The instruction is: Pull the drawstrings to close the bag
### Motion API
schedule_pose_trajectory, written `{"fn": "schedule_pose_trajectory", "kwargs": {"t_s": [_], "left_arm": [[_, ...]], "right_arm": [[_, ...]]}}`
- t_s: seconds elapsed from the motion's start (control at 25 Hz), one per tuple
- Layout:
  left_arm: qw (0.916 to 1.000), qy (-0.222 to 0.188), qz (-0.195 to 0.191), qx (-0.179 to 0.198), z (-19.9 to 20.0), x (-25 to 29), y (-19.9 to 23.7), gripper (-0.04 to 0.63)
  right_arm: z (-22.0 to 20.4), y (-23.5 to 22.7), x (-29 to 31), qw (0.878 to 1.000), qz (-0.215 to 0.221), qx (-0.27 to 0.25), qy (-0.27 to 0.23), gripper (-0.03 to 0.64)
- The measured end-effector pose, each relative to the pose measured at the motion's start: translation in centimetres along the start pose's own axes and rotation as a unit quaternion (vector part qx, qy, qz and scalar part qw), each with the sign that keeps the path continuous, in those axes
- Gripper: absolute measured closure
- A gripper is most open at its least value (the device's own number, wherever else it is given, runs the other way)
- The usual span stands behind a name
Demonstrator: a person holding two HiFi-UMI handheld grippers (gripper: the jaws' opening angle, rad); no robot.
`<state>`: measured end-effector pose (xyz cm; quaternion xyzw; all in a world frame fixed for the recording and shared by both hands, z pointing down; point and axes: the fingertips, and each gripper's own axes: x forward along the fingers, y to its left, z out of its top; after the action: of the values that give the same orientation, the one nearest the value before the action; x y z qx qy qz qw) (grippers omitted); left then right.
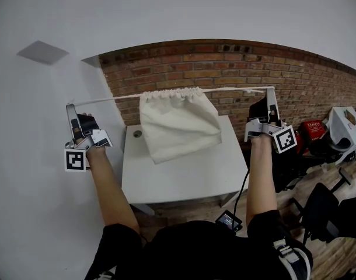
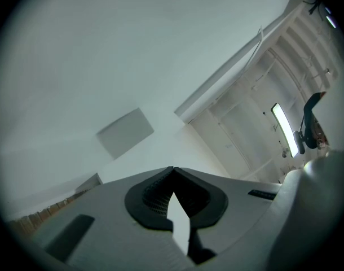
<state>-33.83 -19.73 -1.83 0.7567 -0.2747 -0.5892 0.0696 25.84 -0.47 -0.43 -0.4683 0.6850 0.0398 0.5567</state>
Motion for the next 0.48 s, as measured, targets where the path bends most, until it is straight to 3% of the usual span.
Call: {"fn": "schedule_pose_trajectory", "kwargs": {"t_s": [0.48], "left_arm": [[0.9996,-0.009,-0.001,-0.027,0.0,-0.3,0.9,0.578]], "right_arm": [[1.7,-2.5,-1.2,0.998,-0.021,0.041,-0.034,0.612]]}}
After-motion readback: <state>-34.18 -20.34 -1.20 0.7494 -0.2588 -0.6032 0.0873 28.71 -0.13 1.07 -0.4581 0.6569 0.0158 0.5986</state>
